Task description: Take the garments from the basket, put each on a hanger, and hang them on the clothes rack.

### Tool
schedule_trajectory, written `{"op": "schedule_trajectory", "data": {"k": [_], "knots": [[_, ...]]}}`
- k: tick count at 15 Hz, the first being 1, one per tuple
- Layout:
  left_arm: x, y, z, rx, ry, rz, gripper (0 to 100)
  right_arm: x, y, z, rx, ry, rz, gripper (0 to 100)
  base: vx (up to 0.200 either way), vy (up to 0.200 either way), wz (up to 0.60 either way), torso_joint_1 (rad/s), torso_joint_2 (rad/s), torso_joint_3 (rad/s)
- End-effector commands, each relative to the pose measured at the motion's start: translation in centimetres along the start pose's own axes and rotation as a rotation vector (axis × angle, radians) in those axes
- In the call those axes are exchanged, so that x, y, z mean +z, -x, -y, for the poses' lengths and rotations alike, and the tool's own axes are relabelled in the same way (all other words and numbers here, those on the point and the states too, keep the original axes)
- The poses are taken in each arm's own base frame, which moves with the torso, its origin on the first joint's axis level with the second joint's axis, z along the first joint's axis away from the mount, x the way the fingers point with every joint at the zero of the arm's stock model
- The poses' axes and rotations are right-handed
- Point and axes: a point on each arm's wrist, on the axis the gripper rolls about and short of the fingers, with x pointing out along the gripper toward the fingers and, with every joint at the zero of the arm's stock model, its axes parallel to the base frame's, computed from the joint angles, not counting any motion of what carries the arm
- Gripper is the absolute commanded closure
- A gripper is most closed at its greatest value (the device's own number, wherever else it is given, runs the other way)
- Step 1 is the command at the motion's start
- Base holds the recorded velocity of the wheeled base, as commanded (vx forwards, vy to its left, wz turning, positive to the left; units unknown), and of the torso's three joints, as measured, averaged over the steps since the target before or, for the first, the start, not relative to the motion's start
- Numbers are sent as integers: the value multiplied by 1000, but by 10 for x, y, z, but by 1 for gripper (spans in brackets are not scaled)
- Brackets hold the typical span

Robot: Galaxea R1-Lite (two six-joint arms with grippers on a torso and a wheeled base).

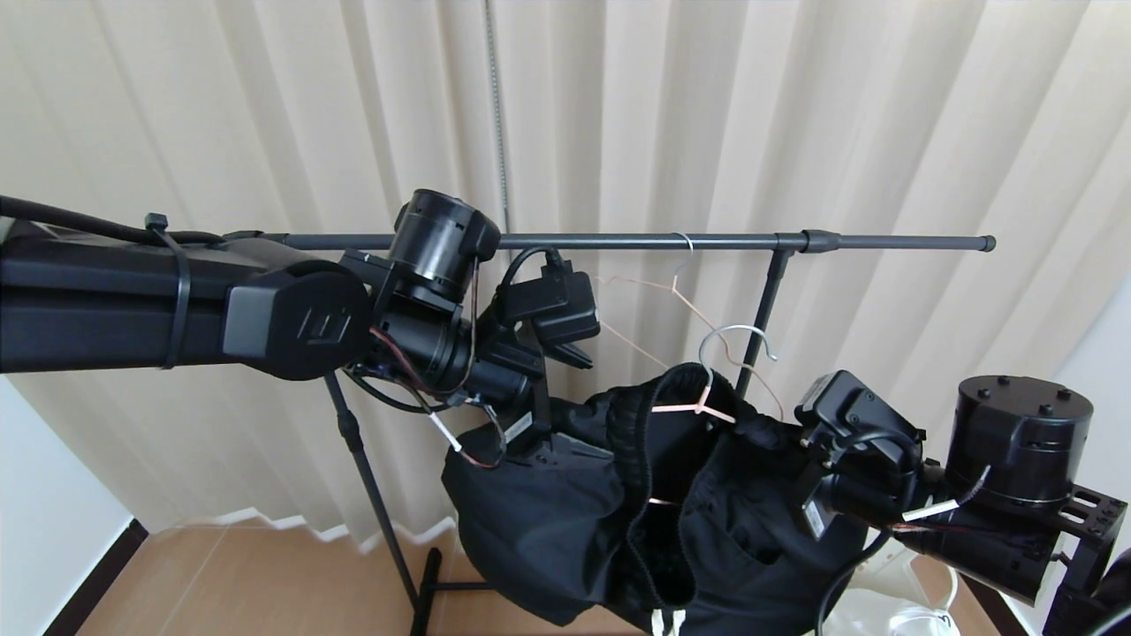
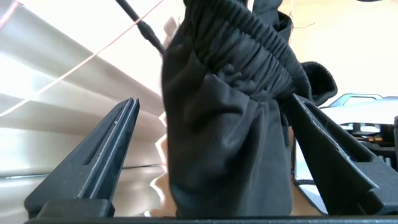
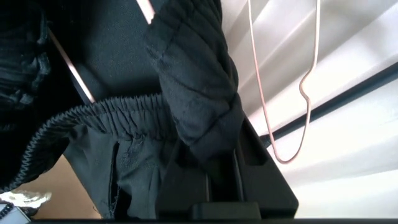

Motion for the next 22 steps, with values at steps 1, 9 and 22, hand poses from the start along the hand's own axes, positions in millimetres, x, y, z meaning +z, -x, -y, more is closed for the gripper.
{"op": "schedule_trajectory", "data": {"k": [1, 9, 22], "knots": [[-6, -6, 0, -13, 13, -12, 0, 5, 5, 0, -3, 3, 26, 100, 0, 0, 0, 0, 0, 0], [-9, -14, 0, -26, 58, -22, 0, 17, 19, -9, 39, 20, 92, 100, 0, 0, 0, 0, 0, 0], [-8, -9, 4, -25, 60, -19, 100, 18, 18, -8, 36, 20, 93, 0, 0, 0, 0, 0, 0, 0]]}}
